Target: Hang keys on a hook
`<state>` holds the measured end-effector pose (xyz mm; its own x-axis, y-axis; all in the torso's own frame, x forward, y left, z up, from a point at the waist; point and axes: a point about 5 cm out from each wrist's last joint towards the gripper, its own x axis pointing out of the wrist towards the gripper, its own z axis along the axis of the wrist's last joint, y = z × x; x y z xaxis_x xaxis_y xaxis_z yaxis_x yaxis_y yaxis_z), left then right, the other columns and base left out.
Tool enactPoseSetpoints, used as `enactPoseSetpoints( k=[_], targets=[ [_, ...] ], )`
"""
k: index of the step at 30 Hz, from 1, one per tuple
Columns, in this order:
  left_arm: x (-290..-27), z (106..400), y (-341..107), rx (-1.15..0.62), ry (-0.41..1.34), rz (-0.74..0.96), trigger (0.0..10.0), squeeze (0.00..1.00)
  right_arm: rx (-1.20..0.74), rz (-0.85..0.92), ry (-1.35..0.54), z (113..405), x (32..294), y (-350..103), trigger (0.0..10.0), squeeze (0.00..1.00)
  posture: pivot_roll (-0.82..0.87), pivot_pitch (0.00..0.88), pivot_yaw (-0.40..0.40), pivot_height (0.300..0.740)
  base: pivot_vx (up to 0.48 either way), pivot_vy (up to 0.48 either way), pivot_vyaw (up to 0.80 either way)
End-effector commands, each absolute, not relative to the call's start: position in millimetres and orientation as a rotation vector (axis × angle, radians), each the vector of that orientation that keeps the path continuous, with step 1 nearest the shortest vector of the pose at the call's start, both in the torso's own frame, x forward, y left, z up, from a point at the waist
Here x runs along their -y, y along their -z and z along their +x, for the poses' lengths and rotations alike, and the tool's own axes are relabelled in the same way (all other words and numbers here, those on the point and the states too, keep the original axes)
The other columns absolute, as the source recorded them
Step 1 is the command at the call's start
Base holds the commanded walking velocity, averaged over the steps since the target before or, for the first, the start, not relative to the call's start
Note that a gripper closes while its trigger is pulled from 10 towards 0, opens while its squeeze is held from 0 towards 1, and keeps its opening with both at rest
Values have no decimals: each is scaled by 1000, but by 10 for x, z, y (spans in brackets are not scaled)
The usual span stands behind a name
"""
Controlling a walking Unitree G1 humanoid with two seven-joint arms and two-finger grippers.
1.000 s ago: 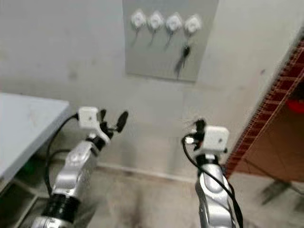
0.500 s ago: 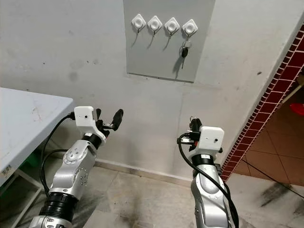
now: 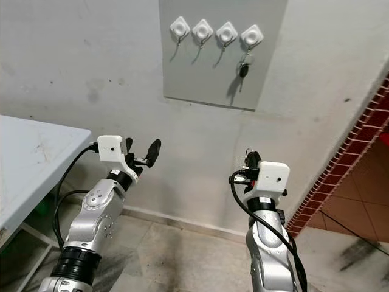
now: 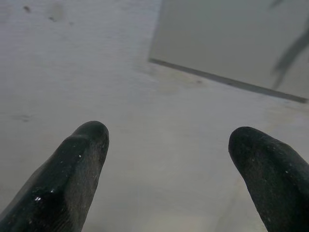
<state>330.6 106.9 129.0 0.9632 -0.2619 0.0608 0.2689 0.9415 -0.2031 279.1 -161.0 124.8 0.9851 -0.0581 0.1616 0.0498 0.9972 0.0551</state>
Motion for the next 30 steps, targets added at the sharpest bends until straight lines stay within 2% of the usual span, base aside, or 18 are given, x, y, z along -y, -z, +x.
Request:
enactPoseSetpoints(
  k=[1,19,30],
  targets=[
    [-1068,3324,-1352,50,283,-194,10000,0,183,54,57,2815,1612,-1313,10000,0,-57,6,-12,740,412,0,0],
    [-1048,3315,-1346,45,287,-200,10000,0,181,56,57,2812,1600,-1304,10000,0,-56,2,-14,740,410,0,0],
    [-950,3253,-1398,91,370,-154,10000,0,182,54,37,2815,1583,-1311,10000,0,-51,0,-19,740,0,0,0]
  ],
)
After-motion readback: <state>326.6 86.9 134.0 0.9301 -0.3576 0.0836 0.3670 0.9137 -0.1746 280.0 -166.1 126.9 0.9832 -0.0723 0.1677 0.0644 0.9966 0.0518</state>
